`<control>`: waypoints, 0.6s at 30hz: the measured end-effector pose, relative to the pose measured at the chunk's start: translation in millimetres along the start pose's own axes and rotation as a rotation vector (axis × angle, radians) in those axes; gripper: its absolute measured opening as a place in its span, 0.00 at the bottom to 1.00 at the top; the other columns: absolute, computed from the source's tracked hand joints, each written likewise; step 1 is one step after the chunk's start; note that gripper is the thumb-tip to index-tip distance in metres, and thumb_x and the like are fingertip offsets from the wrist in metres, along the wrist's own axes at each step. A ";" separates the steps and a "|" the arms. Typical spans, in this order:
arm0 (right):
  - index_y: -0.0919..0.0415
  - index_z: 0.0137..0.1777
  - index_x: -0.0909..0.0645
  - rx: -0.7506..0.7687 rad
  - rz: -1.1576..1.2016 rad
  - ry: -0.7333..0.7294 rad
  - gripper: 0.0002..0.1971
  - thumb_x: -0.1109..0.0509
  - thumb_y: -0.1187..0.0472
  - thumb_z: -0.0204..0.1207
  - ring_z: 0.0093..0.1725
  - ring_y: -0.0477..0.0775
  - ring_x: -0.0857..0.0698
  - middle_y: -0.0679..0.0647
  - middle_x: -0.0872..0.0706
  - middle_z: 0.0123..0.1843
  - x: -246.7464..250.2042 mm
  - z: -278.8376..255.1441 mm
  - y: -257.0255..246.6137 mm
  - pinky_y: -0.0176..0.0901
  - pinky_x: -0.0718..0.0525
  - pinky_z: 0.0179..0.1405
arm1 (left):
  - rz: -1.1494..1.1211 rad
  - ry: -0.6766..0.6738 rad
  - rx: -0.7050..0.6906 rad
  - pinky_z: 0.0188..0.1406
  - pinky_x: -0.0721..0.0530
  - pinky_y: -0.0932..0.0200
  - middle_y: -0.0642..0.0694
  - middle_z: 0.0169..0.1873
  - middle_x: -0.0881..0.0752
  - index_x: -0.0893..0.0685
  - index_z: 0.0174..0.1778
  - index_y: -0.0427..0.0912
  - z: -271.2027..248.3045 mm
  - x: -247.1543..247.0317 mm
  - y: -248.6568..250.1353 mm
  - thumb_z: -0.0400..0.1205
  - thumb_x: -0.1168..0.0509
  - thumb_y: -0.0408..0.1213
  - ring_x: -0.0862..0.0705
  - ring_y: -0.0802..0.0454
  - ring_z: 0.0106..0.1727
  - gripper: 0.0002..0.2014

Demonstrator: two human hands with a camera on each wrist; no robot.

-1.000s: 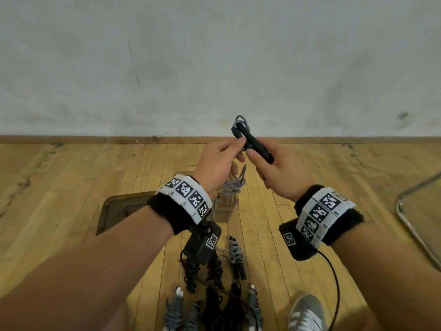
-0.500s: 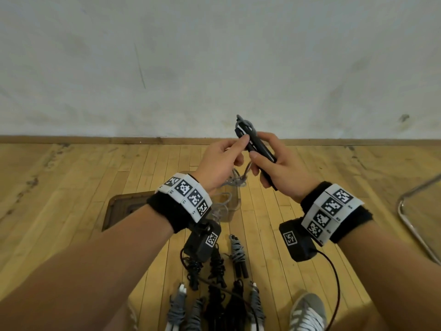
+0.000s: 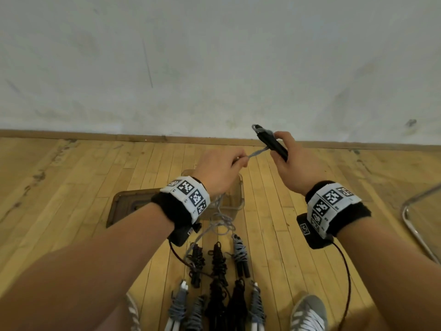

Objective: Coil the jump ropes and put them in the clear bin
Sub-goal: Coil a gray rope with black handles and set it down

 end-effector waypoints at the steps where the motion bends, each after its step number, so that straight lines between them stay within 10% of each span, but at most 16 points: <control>1: 0.46 0.81 0.35 0.023 -0.072 -0.015 0.21 0.40 0.52 0.90 0.28 0.47 0.21 0.43 0.22 0.33 -0.6 -0.4 -1.7 0.41 0.32 0.23 | 0.048 0.041 -0.040 0.36 0.30 0.56 0.55 0.28 0.18 0.13 0.50 0.51 1.6 5.7 1.9 0.92 0.42 0.47 0.24 0.59 0.28 0.14; 9: 0.44 0.82 0.32 0.300 -0.057 -0.318 0.22 0.38 0.52 0.89 0.32 0.36 0.21 0.35 0.23 0.37 -10.0 -3.3 -18.0 0.29 0.30 0.30 | 0.222 0.160 -0.142 0.62 0.40 0.56 0.60 0.40 0.14 0.10 0.52 0.57 18.5 30.6 -5.1 0.91 0.41 0.51 0.22 0.58 0.45 0.13; 12: 0.47 0.82 0.29 0.342 0.133 -0.374 0.23 0.35 0.54 0.88 0.38 0.23 0.21 0.31 0.21 0.39 -5.1 -4.2 -22.4 0.19 0.27 0.37 | -0.168 0.198 -0.146 0.60 0.22 0.61 0.62 0.41 0.10 0.06 0.51 0.51 22.5 39.3 -11.6 0.86 0.30 0.44 0.15 0.62 0.45 0.07; 18: 0.50 0.81 0.27 0.268 0.766 -0.473 0.22 0.34 0.60 0.88 0.32 0.45 0.23 0.42 0.22 0.35 -8.1 -10.5 -31.1 0.35 0.23 0.27 | -0.888 0.109 0.084 0.47 0.13 0.60 0.49 0.42 0.06 0.04 0.41 0.51 29.8 37.9 -22.3 0.84 0.30 0.28 0.10 0.55 0.45 0.14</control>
Point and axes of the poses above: each hand's wrist, its own z-axis towards the middle knuckle, its own x-axis out of the back of the hand, y = z × x, the point moved 3 cm from there along z, towards the middle knuckle
